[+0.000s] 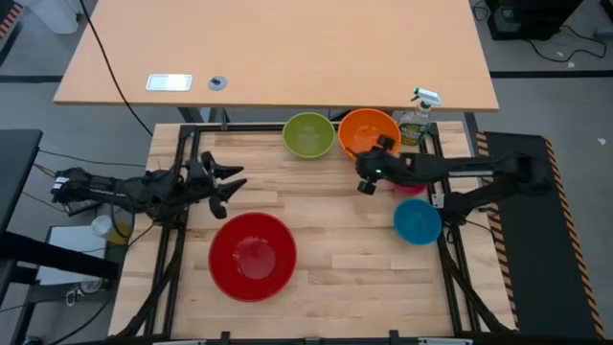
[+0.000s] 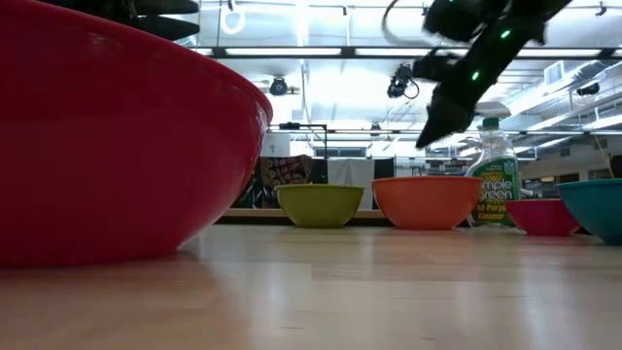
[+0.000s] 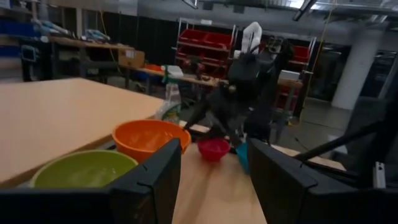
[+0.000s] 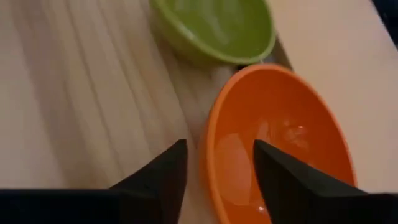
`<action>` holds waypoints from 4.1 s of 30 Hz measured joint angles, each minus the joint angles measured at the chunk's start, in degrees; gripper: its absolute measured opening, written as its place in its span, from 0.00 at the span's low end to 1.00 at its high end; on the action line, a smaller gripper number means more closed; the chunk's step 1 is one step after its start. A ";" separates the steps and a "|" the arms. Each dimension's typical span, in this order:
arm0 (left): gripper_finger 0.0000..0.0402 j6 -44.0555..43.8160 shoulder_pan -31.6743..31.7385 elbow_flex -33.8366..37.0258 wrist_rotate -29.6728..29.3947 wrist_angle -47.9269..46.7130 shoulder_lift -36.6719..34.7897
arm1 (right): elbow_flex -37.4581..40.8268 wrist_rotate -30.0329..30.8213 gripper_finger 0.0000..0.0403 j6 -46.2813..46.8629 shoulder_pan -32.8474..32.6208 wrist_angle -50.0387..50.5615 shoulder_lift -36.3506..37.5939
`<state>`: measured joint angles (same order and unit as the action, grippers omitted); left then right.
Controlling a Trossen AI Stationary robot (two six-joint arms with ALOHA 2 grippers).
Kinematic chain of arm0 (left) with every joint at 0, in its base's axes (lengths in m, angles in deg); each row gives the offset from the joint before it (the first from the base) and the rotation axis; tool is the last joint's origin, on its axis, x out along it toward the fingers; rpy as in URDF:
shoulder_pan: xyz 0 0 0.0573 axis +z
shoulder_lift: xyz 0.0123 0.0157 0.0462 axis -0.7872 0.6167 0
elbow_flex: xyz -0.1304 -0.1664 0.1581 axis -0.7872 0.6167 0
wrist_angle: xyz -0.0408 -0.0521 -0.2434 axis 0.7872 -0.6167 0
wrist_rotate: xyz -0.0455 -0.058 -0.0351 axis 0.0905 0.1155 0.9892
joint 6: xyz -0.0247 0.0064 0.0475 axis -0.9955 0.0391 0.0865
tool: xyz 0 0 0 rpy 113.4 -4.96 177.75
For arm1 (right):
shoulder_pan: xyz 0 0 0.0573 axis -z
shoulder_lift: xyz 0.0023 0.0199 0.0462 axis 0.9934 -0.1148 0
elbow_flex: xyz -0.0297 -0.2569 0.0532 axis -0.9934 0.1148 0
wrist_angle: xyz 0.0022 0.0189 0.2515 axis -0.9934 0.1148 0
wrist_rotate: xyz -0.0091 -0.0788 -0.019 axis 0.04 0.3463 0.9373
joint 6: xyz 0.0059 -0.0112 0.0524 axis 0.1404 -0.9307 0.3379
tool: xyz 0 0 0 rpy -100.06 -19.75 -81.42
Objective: Nest bowls inside each other
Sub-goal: Stack the orange bowl onto the large red bowl, then stack the green bowl onto the orange bowl
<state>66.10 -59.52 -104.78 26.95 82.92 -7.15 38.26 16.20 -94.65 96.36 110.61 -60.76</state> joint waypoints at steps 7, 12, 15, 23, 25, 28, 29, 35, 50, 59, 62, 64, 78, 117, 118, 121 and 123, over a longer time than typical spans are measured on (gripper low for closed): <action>0.47 0.48 0.64 -0.02 -0.08 0.83 2.13 | -3.87 2.92 0.74 -1.06 6.28 2.06 -11.48; 0.47 0.46 0.64 -0.02 -0.08 0.84 3.43 | -4.21 3.09 0.75 -1.18 9.06 2.01 -17.59; 0.47 0.48 0.64 -0.02 -0.08 0.87 4.08 | -4.21 2.37 0.66 -1.01 9.42 2.05 -20.05; 0.47 0.48 0.64 -0.02 -0.06 0.91 4.12 | -4.21 -0.49 0.24 2.53 5.35 2.87 -22.07; 0.47 0.48 0.64 -0.02 -0.06 0.89 4.12 | -4.21 -3.09 0.14 4.46 3.44 3.76 -21.36; 0.47 0.52 0.64 -0.02 -0.06 0.96 4.12 | -4.19 -6.91 0.05 7.15 0.31 5.04 -20.28; 0.47 0.66 0.64 -0.02 -0.06 1.13 4.12 | -4.19 -7.86 0.05 7.92 -0.92 5.69 -20.05; 0.47 0.68 0.64 -0.02 -0.06 1.48 4.12 | -7.56 -5.43 0.11 13.09 -10.52 13.55 -19.43; 0.47 -3.27 0.68 -0.45 -5.75 1.94 4.09 | -27.29 -11.92 0.10 9.48 -31.97 -1.24 -19.41; 0.47 -8.40 -4.46 -15.90 -5.40 -24.11 9.01 | -39.08 -19.35 0.10 3.54 -34.71 -5.31 -30.71; 0.47 -5.37 -7.26 -17.27 -5.32 -24.73 10.82 | -45.68 -22.39 0.10 0.46 -34.69 -5.56 -35.86; 0.47 -3.56 -9.07 -18.15 -5.34 -24.46 11.24 | -50.04 -23.57 0.10 -1.20 -34.53 -5.09 -39.14; 0.47 1.57 -20.27 -19.32 -5.39 -25.21 10.02 | -59.97 -28.15 0.12 -9.54 -31.12 -3.32 -55.20; 0.47 -1.97 -17.85 -19.28 -12.88 -27.82 12.01 | -30.80 -12.05 0.57 -11.90 -1.51 -1.90 -29.28; 0.47 -1.95 -17.85 -19.23 -13.15 -27.91 12.06 | -30.81 -12.35 0.58 -11.94 0.33 -1.96 -30.28; 0.47 -1.97 -17.59 -19.19 -13.56 -27.83 12.45 | -31.21 -15.23 0.63 -12.32 5.11 -1.11 -33.47; 0.47 -1.96 -17.34 -19.19 -13.67 -27.92 12.79 | -31.99 -17.55 0.67 -12.41 7.50 0.22 -35.04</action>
<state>64.14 -76.87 -123.97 13.27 55.00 5.65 6.27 -1.34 -107.05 103.86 110.83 -95.80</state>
